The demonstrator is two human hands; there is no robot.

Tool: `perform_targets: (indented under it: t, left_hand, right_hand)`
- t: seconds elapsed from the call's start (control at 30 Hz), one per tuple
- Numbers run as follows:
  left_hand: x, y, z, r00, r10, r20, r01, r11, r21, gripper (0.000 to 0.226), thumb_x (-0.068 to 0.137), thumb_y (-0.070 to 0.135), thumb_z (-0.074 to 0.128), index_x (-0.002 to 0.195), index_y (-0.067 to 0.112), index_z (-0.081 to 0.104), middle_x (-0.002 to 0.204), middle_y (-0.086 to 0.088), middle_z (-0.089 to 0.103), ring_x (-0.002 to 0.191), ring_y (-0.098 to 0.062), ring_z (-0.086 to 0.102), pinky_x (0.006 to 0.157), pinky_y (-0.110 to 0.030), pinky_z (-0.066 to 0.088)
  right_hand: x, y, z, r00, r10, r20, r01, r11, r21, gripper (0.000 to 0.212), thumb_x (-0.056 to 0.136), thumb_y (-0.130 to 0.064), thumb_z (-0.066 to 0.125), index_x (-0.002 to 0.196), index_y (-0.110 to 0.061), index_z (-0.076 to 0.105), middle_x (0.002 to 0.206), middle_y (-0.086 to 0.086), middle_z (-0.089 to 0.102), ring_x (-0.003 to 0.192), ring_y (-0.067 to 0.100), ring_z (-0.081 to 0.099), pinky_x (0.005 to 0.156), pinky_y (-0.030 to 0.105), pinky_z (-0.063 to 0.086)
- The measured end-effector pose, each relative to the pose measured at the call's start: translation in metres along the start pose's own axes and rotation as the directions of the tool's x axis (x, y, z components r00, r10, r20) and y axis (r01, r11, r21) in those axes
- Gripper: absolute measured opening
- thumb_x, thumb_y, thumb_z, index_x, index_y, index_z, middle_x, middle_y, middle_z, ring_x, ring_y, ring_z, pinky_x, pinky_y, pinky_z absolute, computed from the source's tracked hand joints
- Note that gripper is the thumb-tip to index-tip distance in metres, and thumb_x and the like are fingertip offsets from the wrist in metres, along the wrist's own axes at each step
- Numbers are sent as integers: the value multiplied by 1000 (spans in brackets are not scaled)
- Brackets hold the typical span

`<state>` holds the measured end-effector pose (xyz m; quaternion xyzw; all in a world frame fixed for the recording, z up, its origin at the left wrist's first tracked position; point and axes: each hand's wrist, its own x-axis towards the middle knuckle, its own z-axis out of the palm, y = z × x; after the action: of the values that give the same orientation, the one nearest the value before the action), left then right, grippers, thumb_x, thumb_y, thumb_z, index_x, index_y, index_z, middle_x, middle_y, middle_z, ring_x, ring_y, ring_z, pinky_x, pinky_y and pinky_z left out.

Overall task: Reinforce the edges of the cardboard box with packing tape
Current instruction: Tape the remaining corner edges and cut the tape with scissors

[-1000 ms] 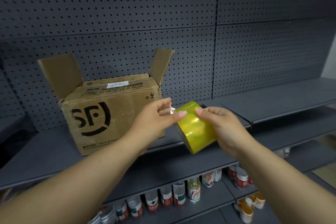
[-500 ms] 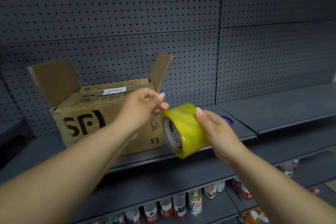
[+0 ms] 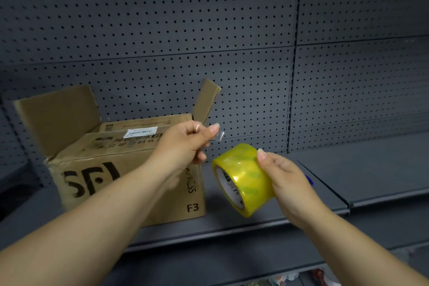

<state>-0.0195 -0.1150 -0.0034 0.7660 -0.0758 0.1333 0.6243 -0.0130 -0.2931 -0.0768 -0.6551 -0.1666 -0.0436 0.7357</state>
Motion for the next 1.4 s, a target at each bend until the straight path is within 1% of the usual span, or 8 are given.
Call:
perform_targets:
  t: [0.27, 0.4, 0.67, 0.77, 0.87, 0.93, 1.1, 1.4]
  left_hand:
    - [14, -14, 0, 993, -104, -54, 95, 985, -142, 19, 77, 27, 68, 66, 19, 55, 57, 7, 52, 43, -4, 44, 42, -14, 38]
    - [20, -17, -6, 987, -143, -72, 130, 979, -160, 13, 78, 20, 67, 71, 17, 56, 46, 11, 57, 41, -1, 44, 40, -11, 40]
    - [27, -21, -11, 988, -132, -85, 122, 986, -110, 22, 62, 36, 72, 61, 22, 56, 50, 10, 48, 41, -3, 39, 41, -15, 33]
    - [28, -22, -13, 992, -94, -79, 93, 995, -28, 27, 55, 43, 71, 60, 22, 54, 51, 8, 45, 42, -5, 37, 45, -20, 30]
    - [30, -22, -16, 996, -57, -66, 57, 998, 6, 31, 54, 43, 72, 62, 21, 53, 54, 4, 45, 42, -6, 38, 47, -22, 30]
    - [31, -22, -19, 998, -34, -49, 35, 999, 16, 31, 55, 42, 72, 63, 20, 53, 52, 6, 46, 43, -6, 39, 46, -20, 32]
    - [31, -19, -27, 999, -11, 38, 11, 1000, 9, 26, 57, 39, 70, 61, 19, 54, 51, 6, 46, 44, -6, 39, 42, -16, 34]
    - [33, -12, -54, 871, -226, 437, 182, 973, 141, 18, 60, 40, 65, 63, 23, 59, 46, 11, 47, 43, -4, 40, 44, -16, 29]
  right_hand:
    - [45, 27, -12, 993, 8, -117, -54, 920, -389, 37, 91, -40, 50, 63, -16, 44, 60, 1, 43, 63, 18, 41, 63, 31, 32]
    - [71, 47, -17, 995, 97, -31, -82, 587, -806, 31, 93, -41, 44, 73, -18, 50, 75, 1, 56, 78, 23, 51, 60, 28, 33]
    - [88, 69, -9, 964, 260, 52, -10, 233, -973, 42, 94, -43, 42, 118, -11, 53, 119, 14, 61, 110, 32, 55, 83, 33, 42]
    - [83, 57, 0, 986, 132, 99, 22, 491, -871, 35, 88, -49, 48, 101, -19, 61, 97, 0, 67, 93, 20, 61, 80, 31, 47]
    - [66, 20, 28, 987, -90, 134, 116, 971, -207, 11, 82, -36, 57, 88, -28, 62, 82, -12, 65, 79, 1, 61, 75, 16, 49]
    - [57, 0, 43, 979, -106, 173, 91, 991, 98, 16, 77, -27, 58, 92, -23, 62, 78, -10, 68, 72, -5, 62, 67, 10, 49]
    - [55, -11, 65, 987, -71, 143, 27, 956, 291, 17, 71, -12, 66, 88, -14, 68, 69, -6, 70, 67, 5, 60, 65, 18, 49]
    - [48, -15, 72, 994, -37, 103, 12, 971, 237, 3, 65, -13, 65, 62, -15, 66, 51, -6, 59, 51, 5, 52, 52, 16, 45]
